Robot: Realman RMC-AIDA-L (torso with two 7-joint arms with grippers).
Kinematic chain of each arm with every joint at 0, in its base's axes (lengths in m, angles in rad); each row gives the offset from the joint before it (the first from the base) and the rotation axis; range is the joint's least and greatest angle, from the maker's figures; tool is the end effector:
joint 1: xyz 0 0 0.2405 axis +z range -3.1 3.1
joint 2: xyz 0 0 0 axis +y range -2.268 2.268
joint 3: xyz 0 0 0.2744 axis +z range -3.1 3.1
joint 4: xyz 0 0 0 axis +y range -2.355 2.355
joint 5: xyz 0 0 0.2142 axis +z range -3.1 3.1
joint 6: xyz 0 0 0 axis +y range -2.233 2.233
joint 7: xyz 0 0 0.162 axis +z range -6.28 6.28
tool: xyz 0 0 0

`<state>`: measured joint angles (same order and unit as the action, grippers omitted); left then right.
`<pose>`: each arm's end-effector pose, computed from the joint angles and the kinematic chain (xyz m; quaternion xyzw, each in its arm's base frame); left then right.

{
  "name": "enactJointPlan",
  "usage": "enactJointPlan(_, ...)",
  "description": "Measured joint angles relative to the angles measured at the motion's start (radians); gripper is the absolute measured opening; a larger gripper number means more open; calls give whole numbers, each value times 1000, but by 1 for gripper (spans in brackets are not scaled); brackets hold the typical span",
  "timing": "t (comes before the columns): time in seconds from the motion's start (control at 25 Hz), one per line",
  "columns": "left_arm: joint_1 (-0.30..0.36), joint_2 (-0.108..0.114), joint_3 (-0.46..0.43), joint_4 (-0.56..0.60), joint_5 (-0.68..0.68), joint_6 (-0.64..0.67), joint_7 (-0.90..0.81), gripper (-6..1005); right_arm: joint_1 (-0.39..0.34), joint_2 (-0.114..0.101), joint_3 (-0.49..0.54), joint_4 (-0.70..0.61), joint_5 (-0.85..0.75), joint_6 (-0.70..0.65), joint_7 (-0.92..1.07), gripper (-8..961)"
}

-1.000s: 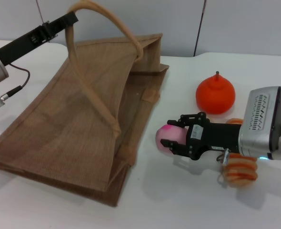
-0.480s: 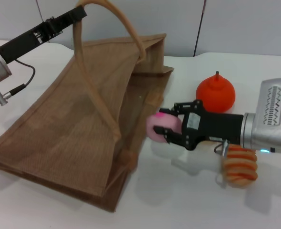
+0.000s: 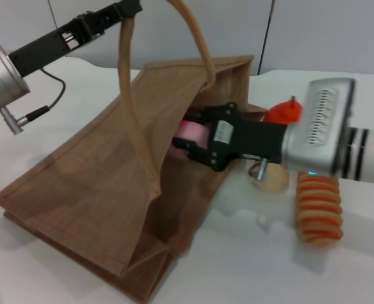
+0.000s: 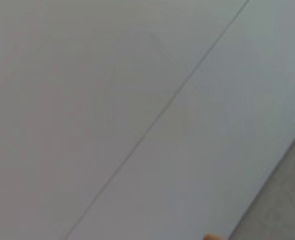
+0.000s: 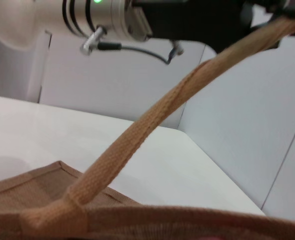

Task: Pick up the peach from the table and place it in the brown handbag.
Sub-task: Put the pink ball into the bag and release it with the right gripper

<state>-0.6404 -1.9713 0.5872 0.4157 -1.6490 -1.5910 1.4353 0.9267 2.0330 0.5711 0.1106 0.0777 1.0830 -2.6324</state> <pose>-0.2262 0.4030 0.0521 -0.7720 -0.3525 -0.5149 0.1208 0.1738 0.4035 -0.1289 -0.9541 -0.0656 0.2215 0.1905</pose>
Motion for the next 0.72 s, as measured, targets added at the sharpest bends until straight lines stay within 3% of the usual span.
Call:
enactJointPlan(0.36,-19,1,-10,0,-7,-108,-10,131,33,5,-2,112,-5,-253,-48,402)
enactJointPlan(0.72,4,13,-22,0,-68,-153,-13,132,30,14,-5,165,0,-385,-142,402)
